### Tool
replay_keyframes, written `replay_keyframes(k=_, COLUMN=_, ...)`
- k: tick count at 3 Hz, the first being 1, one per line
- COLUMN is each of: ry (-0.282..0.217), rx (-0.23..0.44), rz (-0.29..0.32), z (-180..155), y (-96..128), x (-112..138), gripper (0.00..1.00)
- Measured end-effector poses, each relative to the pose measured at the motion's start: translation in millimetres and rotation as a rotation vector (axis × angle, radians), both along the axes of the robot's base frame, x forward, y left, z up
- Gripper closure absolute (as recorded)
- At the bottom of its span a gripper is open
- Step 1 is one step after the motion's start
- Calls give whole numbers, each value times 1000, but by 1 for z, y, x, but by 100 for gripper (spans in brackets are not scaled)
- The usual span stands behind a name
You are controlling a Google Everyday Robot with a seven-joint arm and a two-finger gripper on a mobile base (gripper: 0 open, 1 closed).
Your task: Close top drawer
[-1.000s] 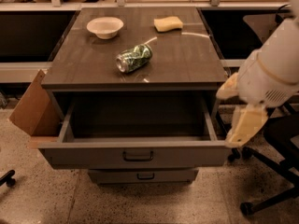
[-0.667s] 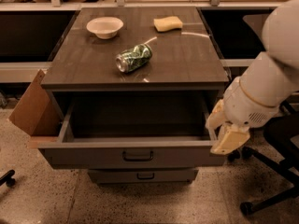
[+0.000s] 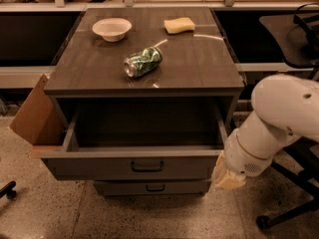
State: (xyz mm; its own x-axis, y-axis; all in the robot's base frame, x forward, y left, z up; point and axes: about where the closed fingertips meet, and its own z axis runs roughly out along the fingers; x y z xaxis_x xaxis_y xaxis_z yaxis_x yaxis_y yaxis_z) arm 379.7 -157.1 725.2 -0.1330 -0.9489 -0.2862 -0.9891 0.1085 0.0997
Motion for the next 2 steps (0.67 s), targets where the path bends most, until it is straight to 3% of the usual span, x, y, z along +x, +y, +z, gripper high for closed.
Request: replay_keyframes(k=2, ry=-7, rx=13, rz=6, z=-18, y=3, x=0, gripper=100)
